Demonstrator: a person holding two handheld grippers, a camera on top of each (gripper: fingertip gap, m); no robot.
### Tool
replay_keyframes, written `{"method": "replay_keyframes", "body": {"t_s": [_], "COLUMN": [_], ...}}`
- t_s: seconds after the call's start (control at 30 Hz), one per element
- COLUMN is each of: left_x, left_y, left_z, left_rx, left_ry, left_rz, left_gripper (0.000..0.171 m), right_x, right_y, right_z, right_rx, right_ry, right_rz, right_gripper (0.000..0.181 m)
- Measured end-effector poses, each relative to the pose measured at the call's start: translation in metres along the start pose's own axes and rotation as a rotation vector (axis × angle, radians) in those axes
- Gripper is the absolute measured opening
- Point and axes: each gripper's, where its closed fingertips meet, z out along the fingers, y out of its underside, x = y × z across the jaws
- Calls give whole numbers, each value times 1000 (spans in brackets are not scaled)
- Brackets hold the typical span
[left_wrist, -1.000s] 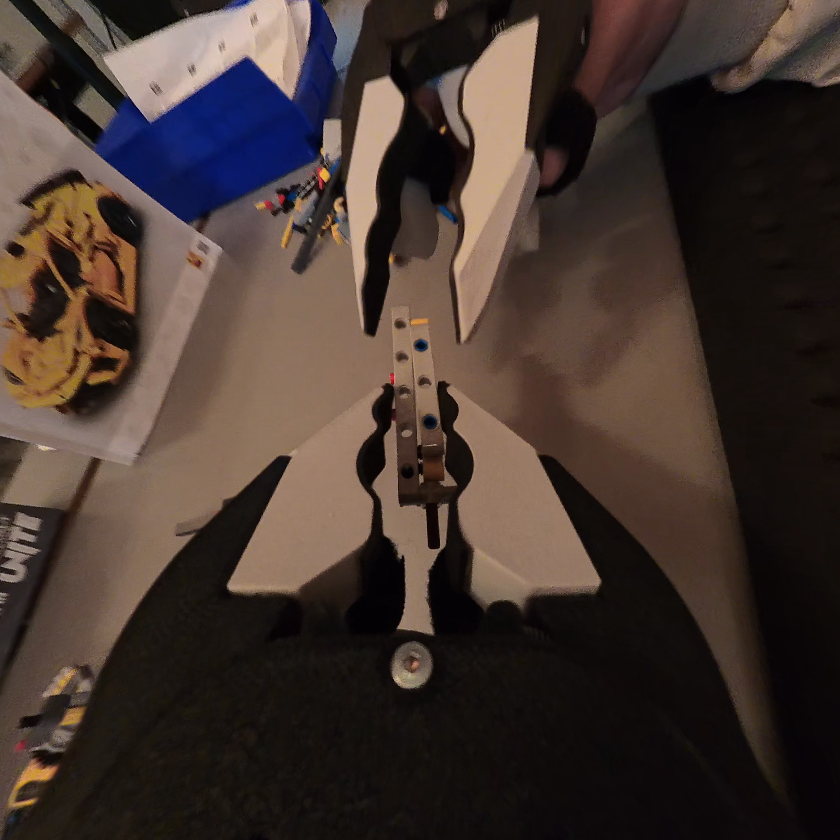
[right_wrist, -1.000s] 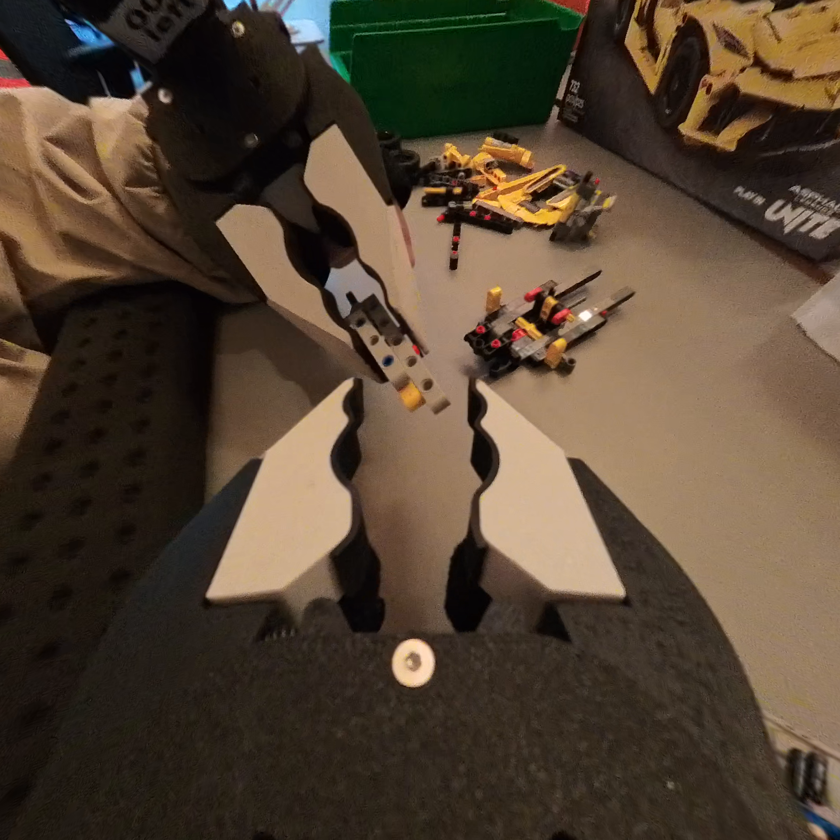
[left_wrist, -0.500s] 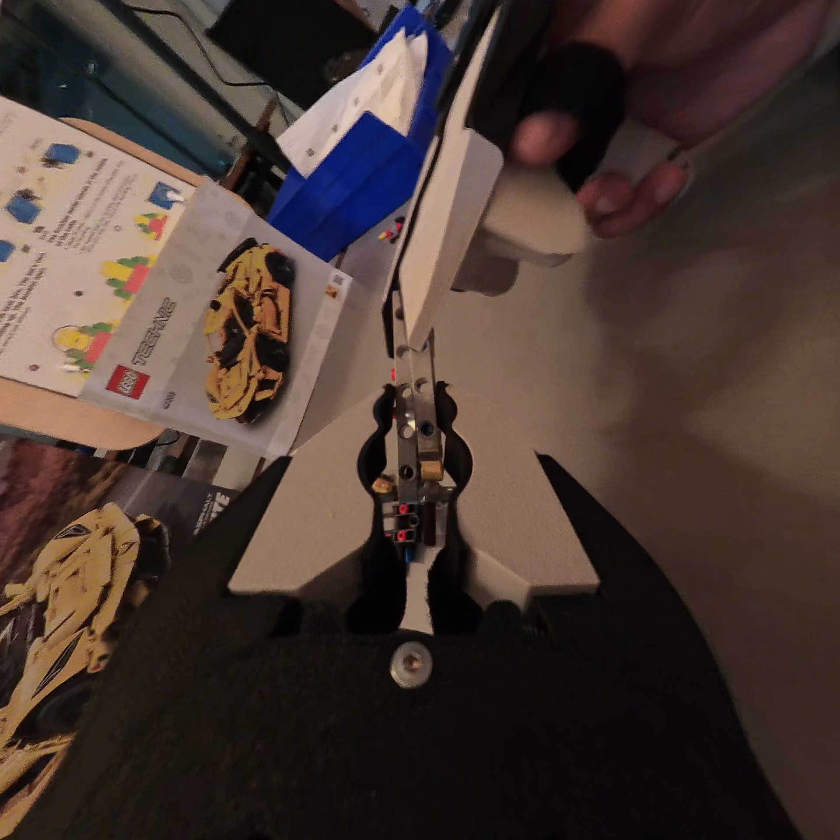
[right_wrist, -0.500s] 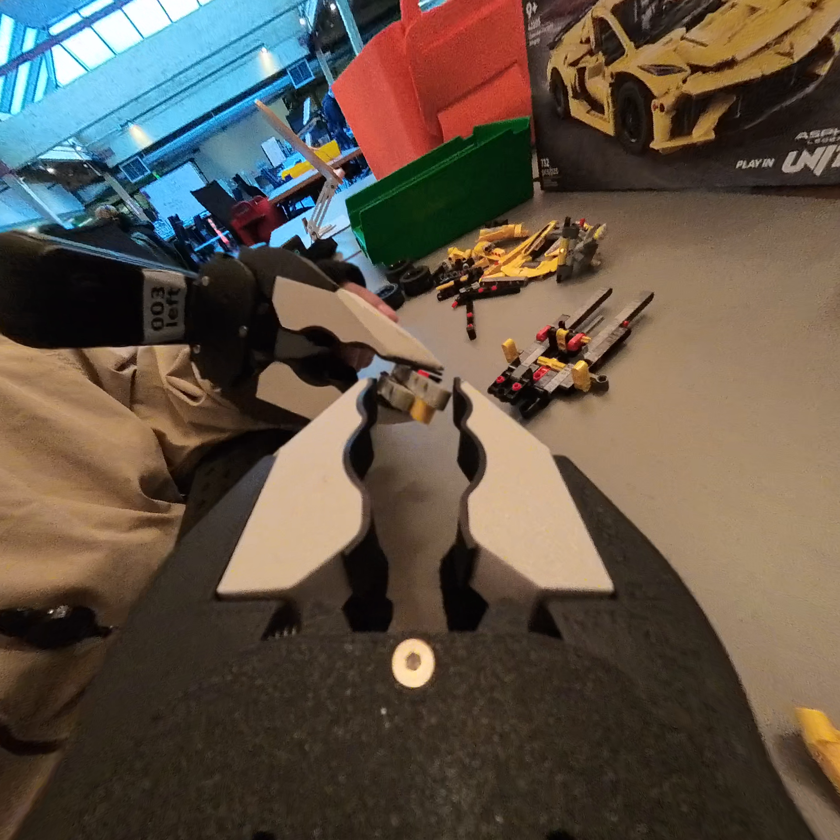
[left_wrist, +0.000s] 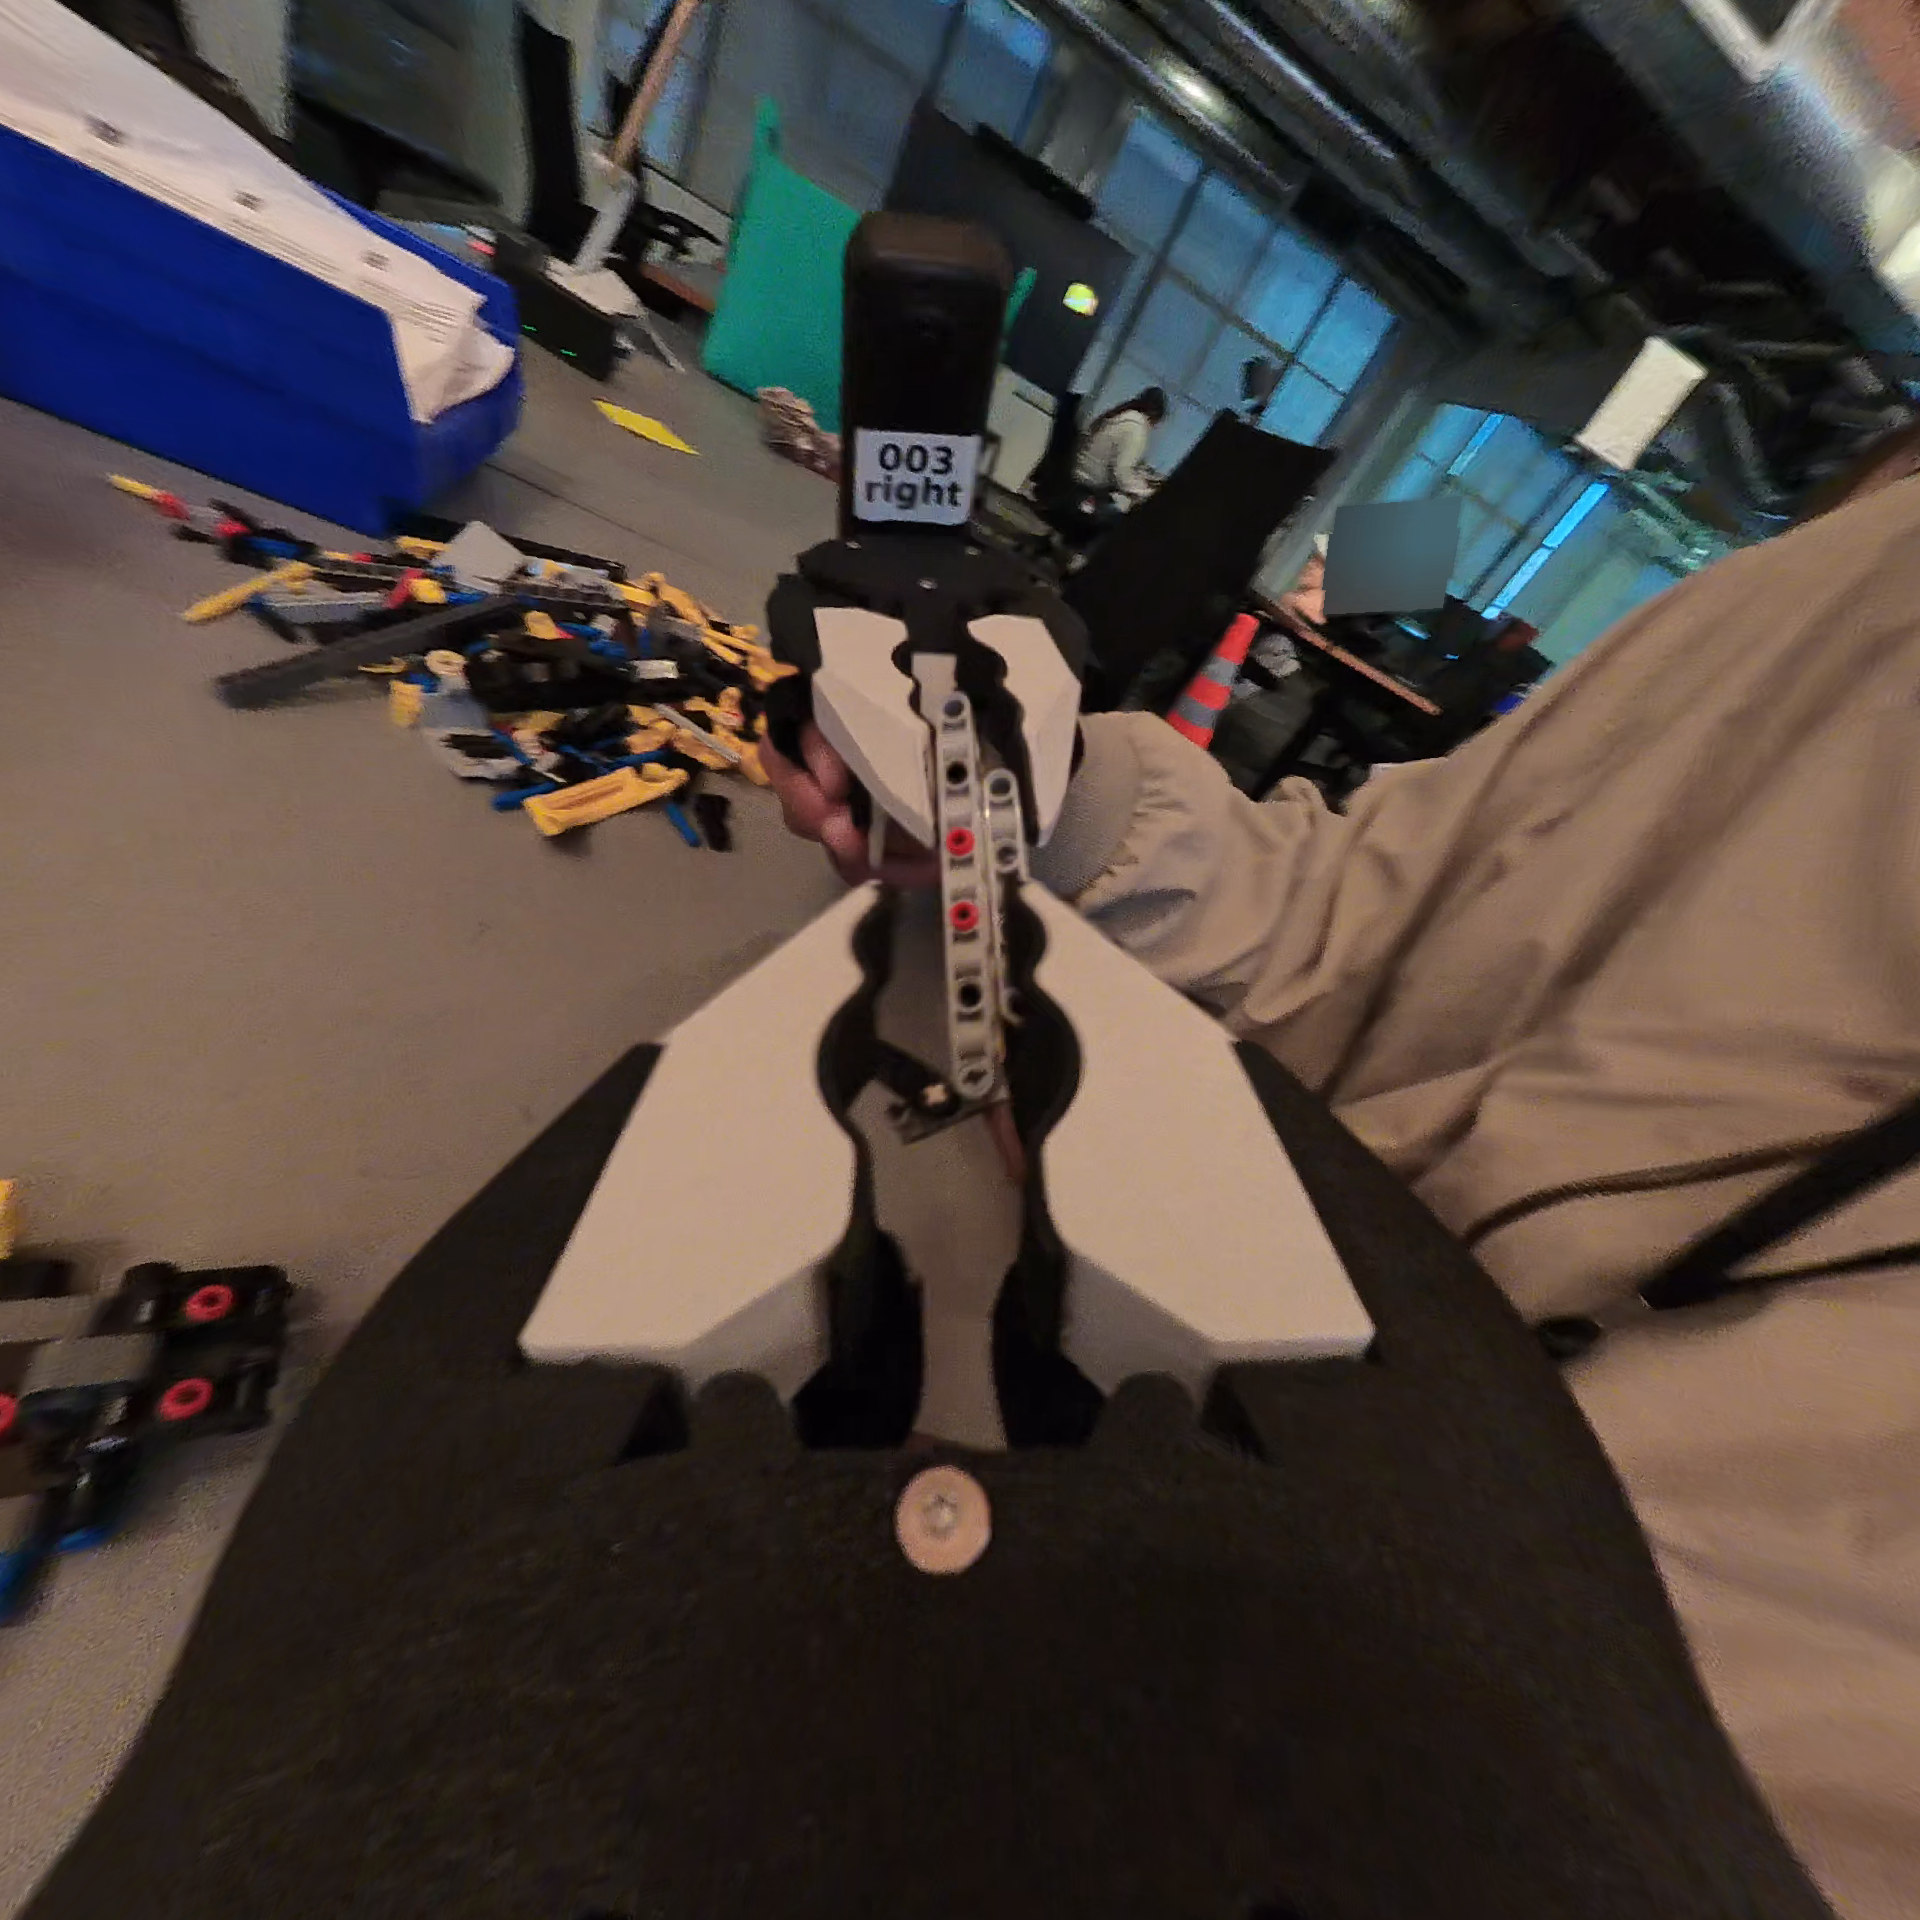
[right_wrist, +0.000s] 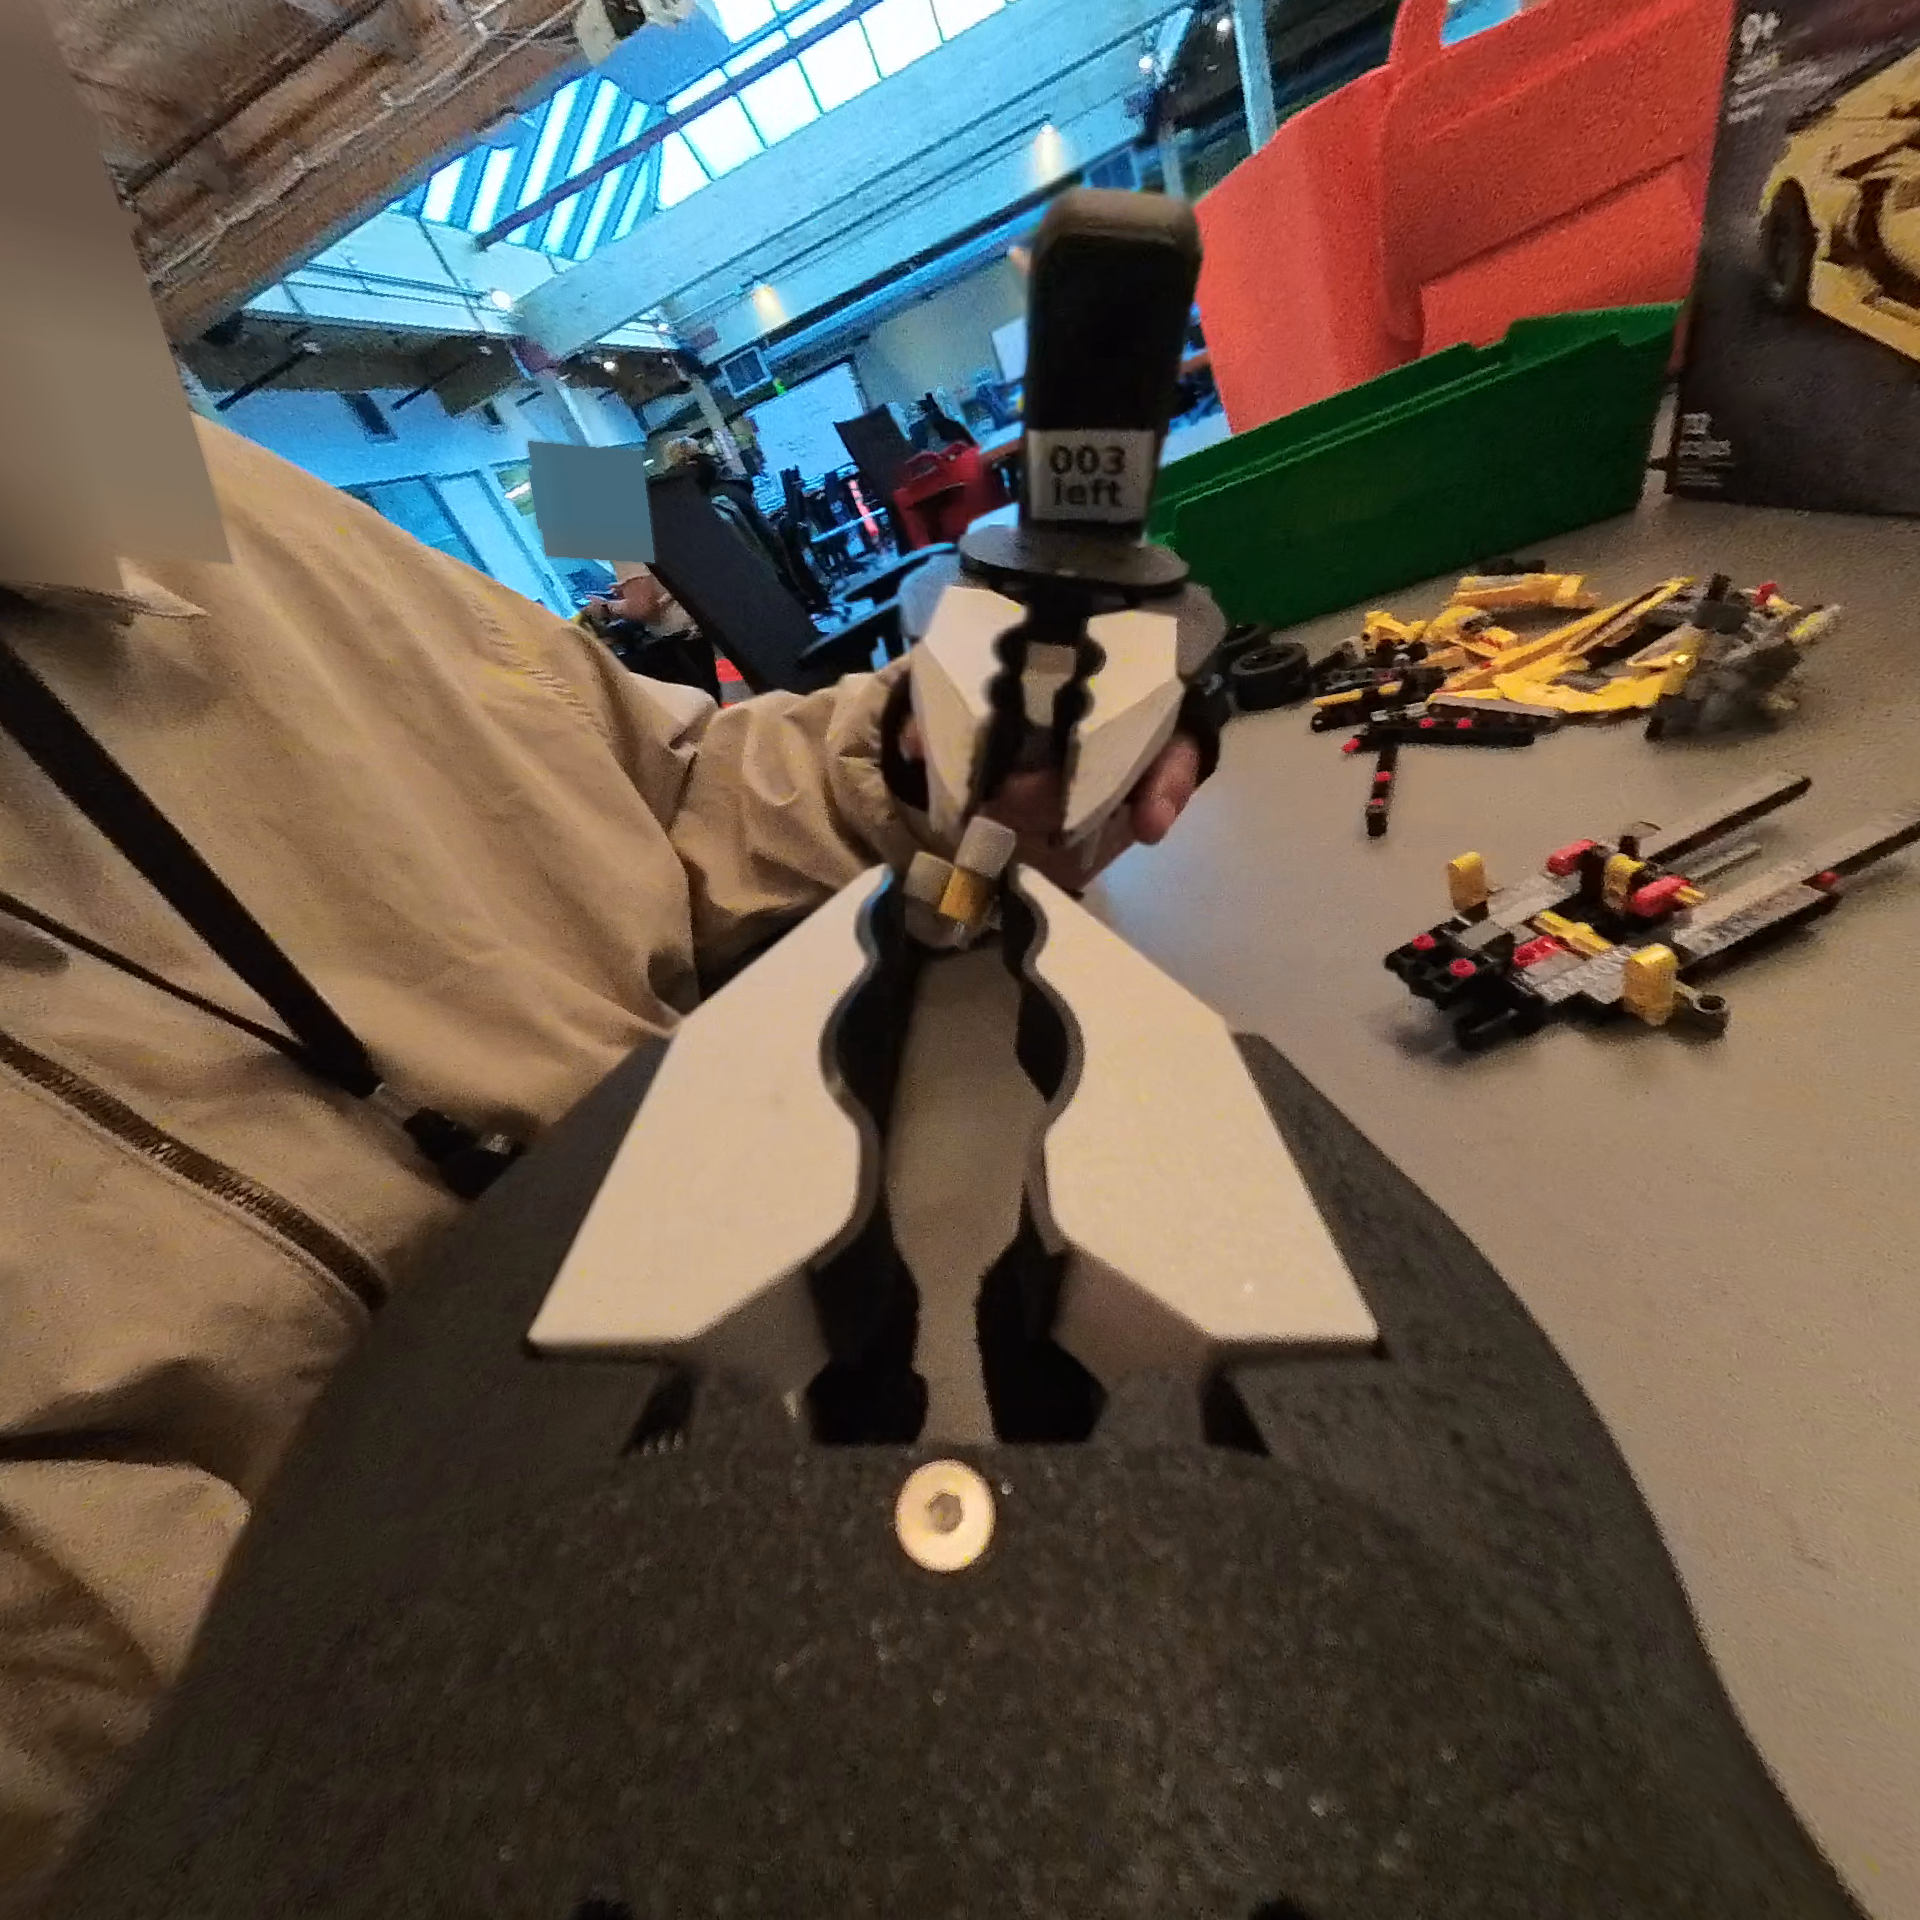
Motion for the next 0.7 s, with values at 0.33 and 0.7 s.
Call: {"method": "replay_keyframes", "body": {"t_s": [0.33,0.7], "left_x": [24,-64], "left_y": [26,1], "left_z": [13,-10], "left_rx": [-104,43], "left_ry": [151,-419], "left_rz": [3,32], "left_gripper": [8,7], "right_x": [-21,74], "right_y": [5,6], "right_z": [8,2], "right_rx": [-31,-34], "right_ry": [-110,579], "right_rz": [-34,-37], "right_gripper": [17,27]}}
